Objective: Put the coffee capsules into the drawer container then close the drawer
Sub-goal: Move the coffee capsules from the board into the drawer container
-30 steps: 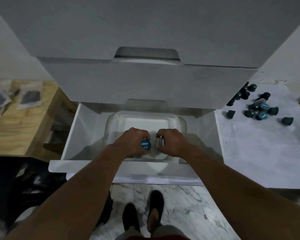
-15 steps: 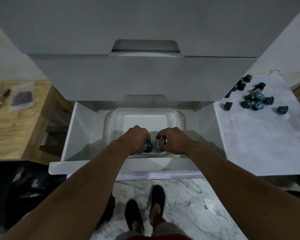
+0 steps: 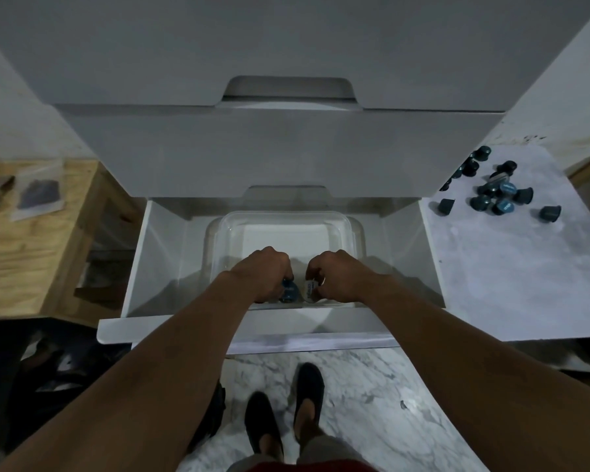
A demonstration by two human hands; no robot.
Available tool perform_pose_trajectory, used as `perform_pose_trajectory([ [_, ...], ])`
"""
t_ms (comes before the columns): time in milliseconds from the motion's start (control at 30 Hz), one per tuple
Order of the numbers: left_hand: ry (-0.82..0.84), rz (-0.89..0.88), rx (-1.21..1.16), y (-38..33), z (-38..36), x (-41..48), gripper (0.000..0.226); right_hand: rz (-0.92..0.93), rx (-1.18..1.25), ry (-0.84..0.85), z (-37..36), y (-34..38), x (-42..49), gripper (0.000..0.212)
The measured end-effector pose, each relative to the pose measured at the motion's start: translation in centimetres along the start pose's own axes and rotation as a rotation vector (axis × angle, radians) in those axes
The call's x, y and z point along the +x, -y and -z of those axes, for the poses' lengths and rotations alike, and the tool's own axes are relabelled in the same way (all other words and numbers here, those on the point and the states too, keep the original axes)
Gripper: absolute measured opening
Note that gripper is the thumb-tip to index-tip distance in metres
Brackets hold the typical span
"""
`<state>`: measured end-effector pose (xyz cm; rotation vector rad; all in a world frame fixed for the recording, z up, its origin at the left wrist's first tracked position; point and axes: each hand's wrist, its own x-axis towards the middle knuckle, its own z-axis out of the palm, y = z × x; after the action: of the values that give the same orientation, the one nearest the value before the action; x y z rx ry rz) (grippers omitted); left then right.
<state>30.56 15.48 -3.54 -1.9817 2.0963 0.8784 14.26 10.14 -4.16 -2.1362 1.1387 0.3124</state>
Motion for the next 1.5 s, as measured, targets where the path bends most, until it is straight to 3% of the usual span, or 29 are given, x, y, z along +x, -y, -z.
perform_pose_trajectory([
  [467, -0.006, 0.012, 0.003, 0.4, 0.1, -0.4, 0.019, 0.034, -0.034, 0.02, -0.2, 0.9, 0.5, 0.035],
  [767, -0.04, 0.073, -0.034, 0.7, 0.1, 0.0, 0.044, 0.025, 0.005, 0.049, 0.0, 0.5, 0.6, 0.037],
  [867, -0.106, 0.121, -0.067, 1.0, 0.8, 0.0, 0.039, 0.028, -0.014, 0.025, 0.3, 0.2, 0.6, 0.034],
  [1067, -0.327, 0.218, 0.022, 0.9, 2.6, -1.0, 0.034, -0.018, -0.087, -0.153, 1.8, 0.0, -0.1, 0.029],
  [1500, -0.585, -0.012, 0.104, -7.6, 5.0, -6.7, 0.03, -0.109, -0.15, -0.694, 4.6, 1.5, -11.4, 0.027],
])
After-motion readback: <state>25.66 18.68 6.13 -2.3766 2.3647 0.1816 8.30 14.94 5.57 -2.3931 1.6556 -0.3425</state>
